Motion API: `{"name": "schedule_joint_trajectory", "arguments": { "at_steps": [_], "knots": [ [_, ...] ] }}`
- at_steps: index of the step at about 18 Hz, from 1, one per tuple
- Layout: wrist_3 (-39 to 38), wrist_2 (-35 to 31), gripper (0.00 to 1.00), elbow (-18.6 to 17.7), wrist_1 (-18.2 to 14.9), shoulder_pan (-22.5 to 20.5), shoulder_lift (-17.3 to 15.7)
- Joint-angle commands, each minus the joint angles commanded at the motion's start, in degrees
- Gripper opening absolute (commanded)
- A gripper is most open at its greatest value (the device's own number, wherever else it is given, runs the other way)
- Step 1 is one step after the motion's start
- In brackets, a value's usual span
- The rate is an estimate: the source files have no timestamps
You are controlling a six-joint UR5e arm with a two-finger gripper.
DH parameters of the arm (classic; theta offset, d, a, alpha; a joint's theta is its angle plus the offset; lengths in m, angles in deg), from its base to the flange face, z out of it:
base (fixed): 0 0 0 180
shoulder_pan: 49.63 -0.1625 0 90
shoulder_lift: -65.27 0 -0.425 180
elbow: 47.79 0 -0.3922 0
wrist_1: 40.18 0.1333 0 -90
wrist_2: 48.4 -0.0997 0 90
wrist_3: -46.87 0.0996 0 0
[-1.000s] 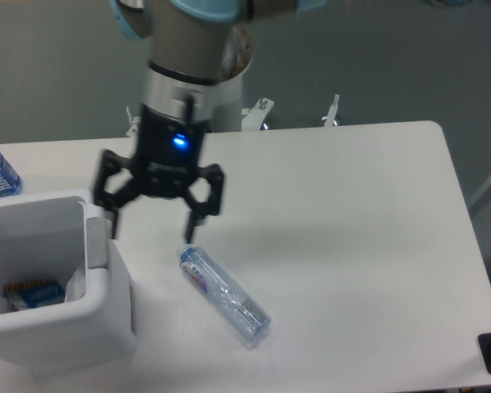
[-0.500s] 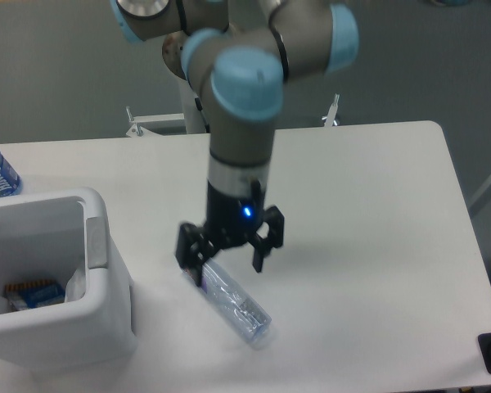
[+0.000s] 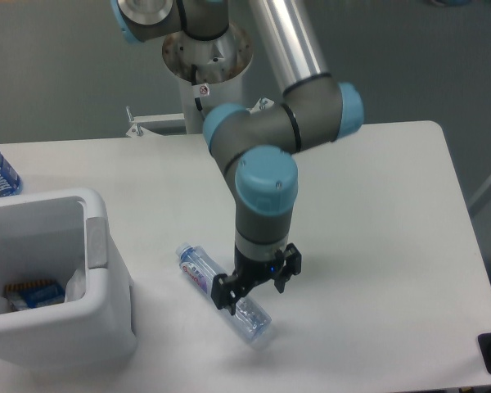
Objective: Place the trash in the trash can
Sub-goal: 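Move the gripper to the clear water bottle and lower it, then close the gripper around the bottle's cap end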
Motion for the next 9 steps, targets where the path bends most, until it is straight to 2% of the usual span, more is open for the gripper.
{"name": "schedule_joint_trajectory", "arguments": {
  "at_steps": [6, 9],
  "knots": [
    [-1.41, 0.00, 1.00, 2.29, 0.18, 0.17, 3.87],
    [-1.41, 0.09, 1.00, 2.46, 0.18, 0.26, 4.22]
  ]
}}
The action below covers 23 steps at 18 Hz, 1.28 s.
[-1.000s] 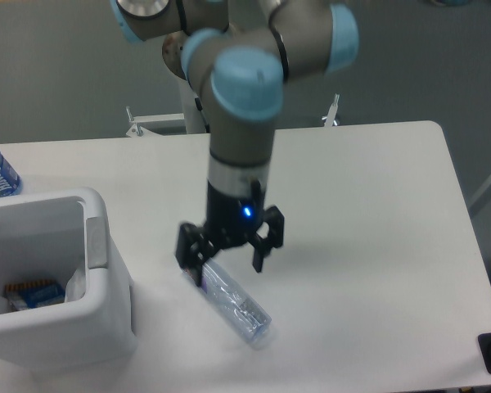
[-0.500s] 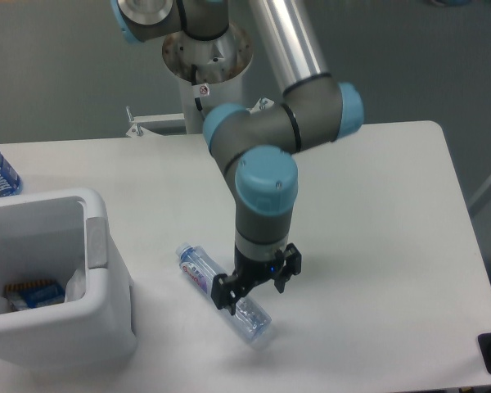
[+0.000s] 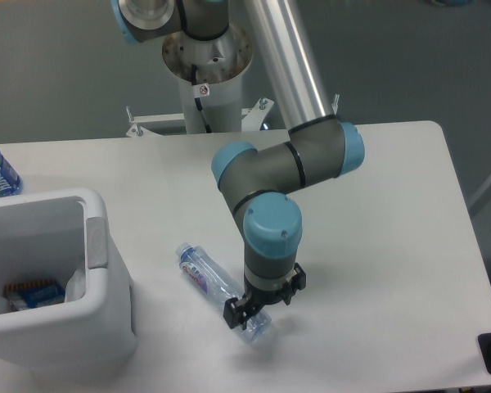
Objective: Place the trash in the trash can
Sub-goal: 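Close the gripper around the bottle's cap end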
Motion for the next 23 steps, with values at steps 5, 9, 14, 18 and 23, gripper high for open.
{"name": "schedule_joint_trajectory", "arguments": {
  "at_steps": [5, 9, 14, 18, 23],
  "knots": [
    [-0.79, 0.00, 1.00, 0.26, 0.96, 0.26, 1.32],
    [-1.05, -0.09, 1.00, 0.18, 1.85, 0.88, 2.20],
    [-0.97, -0.87, 1.00, -0.44, 1.76, 1.93, 3.07],
    [-1.05, -2.81, 1.00, -0.18, 1.85, 2.55, 3.69],
    [-2.02, -3.08, 0.82, 0.00, 1.84, 2.64, 4.13]
  ]
}}
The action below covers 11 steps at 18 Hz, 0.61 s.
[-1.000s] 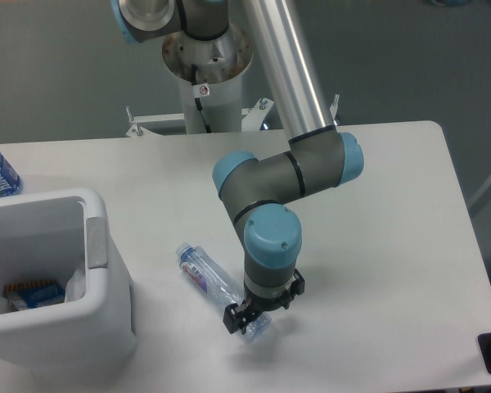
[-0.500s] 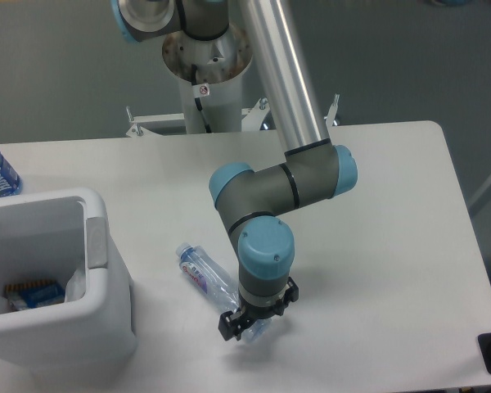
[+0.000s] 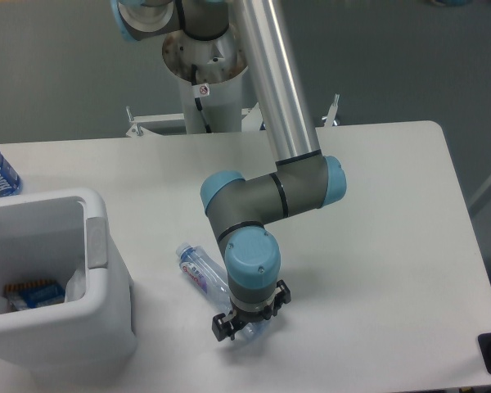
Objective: Place the trash in the trash can
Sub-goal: 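Close the gripper around the bottle's cap end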
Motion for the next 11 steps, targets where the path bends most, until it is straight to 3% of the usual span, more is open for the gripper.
{"name": "schedule_joint_trajectory", "arguments": {
  "at_steps": [5, 11],
  "knots": [
    [-0.27, -1.49, 0.72, -0.09, -0.17, 0.00, -0.09],
    [-0.27, -1.85, 0.70, -0.17, -0.17, 0.00, -0.35]
  ]
}}
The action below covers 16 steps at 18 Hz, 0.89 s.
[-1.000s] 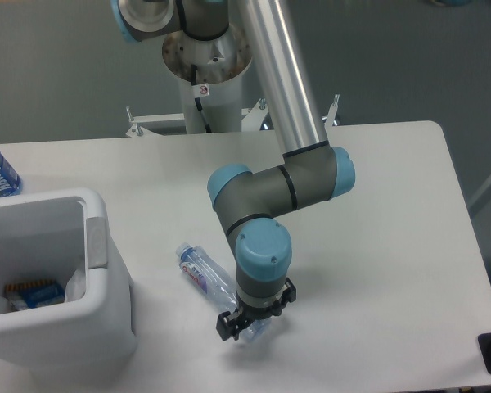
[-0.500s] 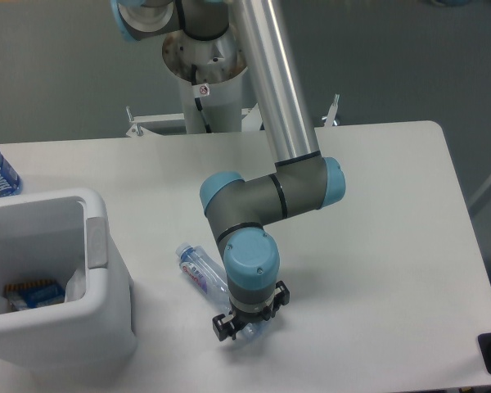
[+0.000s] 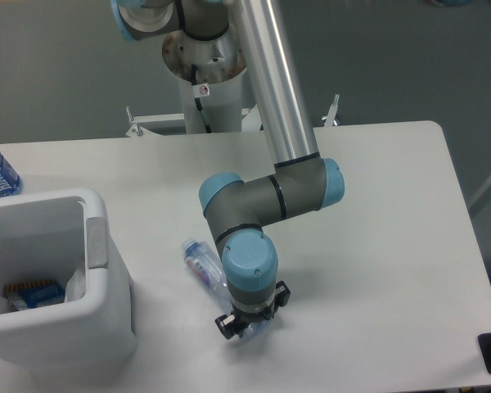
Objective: Place the trash in the trash can
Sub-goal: 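Close the gripper around the bottle's cap end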
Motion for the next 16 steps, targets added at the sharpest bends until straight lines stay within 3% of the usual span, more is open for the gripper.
{"name": "schedule_joint_trajectory", "arguments": {
  "at_steps": [7, 16],
  "knots": [
    [0.26, -0.87, 0.59, 0.18, -0.18, 0.00, 0.00],
    [0.70, -1.41, 0.59, 0.26, -0.44, 0.17, -0.35]
  ]
}}
